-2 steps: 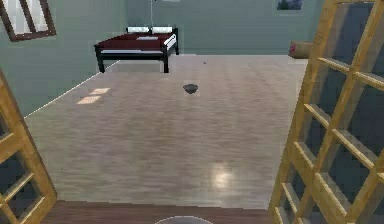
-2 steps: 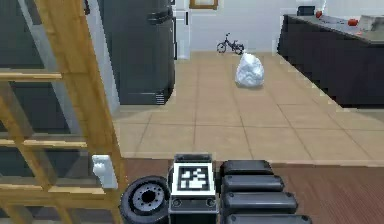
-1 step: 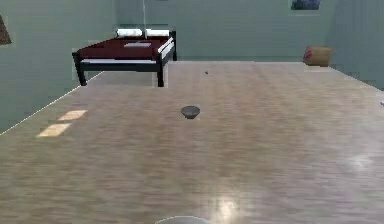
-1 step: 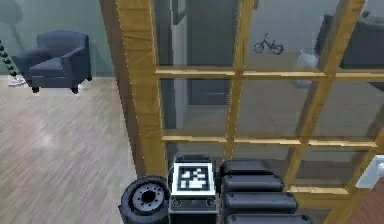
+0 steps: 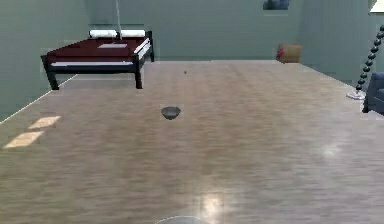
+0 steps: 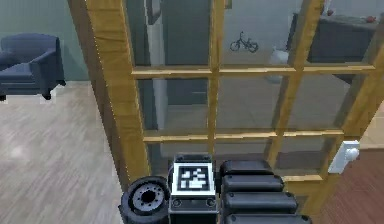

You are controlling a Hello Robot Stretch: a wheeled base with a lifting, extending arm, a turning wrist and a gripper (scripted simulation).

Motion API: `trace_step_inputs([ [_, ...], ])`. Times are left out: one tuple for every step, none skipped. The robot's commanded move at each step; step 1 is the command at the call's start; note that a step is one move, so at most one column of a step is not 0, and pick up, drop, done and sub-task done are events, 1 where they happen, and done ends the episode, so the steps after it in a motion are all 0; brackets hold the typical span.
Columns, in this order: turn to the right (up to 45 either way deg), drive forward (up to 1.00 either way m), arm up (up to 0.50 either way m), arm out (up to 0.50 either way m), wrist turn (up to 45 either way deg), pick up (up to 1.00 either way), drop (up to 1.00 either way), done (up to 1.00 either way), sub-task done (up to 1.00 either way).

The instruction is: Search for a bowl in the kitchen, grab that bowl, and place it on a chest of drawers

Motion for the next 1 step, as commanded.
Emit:
trace_step_inputs([
  [0.0, 0.50, 0.00, 0.00, 0.0, 0.00, 0.00, 0.00, 0.00],
])
